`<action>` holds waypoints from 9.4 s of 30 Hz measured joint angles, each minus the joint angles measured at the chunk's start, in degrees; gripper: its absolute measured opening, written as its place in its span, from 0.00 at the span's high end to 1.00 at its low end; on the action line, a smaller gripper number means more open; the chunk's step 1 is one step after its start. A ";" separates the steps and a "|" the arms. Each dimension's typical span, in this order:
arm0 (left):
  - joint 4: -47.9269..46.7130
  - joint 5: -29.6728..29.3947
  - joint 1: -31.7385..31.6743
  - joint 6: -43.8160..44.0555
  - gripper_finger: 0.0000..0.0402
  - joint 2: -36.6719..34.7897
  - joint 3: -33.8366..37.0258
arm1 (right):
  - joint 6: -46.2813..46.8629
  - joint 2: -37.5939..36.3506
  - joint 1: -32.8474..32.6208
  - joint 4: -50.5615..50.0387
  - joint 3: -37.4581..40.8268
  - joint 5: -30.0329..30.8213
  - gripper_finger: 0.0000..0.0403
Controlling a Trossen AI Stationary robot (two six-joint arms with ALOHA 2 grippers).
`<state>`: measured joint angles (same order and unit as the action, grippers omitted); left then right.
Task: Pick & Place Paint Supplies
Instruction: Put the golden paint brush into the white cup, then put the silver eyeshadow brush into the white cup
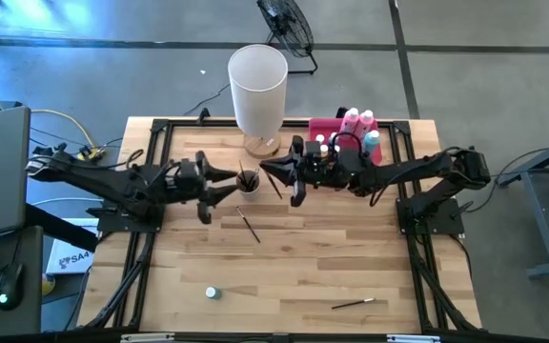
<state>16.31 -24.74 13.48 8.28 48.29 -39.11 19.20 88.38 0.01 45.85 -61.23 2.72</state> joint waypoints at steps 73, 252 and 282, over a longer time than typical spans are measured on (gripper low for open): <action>2.52 15.19 -10.99 -0.84 0.96 16.85 -11.61 | -2.33 -3.67 -0.11 -1.52 0.00 -6.81 0.67; -30.01 1.95 -10.46 0.95 0.82 -20.63 -4.44 | 31.35 -28.04 -6.02 -53.17 -0.02 3.76 0.70; -41.40 8.23 -10.43 22.94 0.82 -10.57 -4.44 | 2.58 -29.24 -9.62 -56.21 0.00 10.81 0.70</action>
<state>-25.09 -16.51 3.05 31.23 37.72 -43.55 21.79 59.13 -9.61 -10.37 -61.23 13.52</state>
